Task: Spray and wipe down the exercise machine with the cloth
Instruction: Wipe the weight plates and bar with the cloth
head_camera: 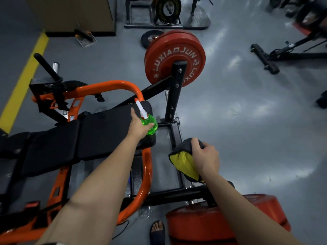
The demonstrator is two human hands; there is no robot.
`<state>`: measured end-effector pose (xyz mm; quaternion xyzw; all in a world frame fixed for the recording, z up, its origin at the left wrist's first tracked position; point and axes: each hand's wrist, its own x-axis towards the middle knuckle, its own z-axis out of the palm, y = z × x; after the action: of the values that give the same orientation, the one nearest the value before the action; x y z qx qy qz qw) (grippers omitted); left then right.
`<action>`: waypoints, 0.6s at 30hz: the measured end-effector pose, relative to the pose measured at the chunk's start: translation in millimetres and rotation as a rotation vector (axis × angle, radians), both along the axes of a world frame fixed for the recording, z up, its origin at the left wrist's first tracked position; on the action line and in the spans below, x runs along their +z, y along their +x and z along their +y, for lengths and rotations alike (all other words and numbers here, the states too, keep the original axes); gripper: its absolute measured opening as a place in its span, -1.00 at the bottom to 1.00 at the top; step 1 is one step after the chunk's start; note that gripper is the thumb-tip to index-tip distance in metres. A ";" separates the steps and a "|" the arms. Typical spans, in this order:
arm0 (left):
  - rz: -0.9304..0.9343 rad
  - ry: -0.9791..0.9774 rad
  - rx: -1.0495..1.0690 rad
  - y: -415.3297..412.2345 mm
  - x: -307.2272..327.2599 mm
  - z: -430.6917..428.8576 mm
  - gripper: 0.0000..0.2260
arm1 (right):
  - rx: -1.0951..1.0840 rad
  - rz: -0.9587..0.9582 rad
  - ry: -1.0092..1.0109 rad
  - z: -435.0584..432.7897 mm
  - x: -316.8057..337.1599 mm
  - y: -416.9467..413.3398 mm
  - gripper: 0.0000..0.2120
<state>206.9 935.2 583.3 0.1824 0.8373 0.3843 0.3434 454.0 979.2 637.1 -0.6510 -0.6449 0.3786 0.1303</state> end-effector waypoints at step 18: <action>0.154 -0.038 0.286 101.8 64.0 -80.2 -0.23 | -0.047 0.205 0.062 -59.6 45.6 78.2 -0.52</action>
<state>308.7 855.0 647.3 0.0839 0.8857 0.3984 0.2232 532.2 919.6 682.7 -0.6195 -0.6240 0.4201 0.2245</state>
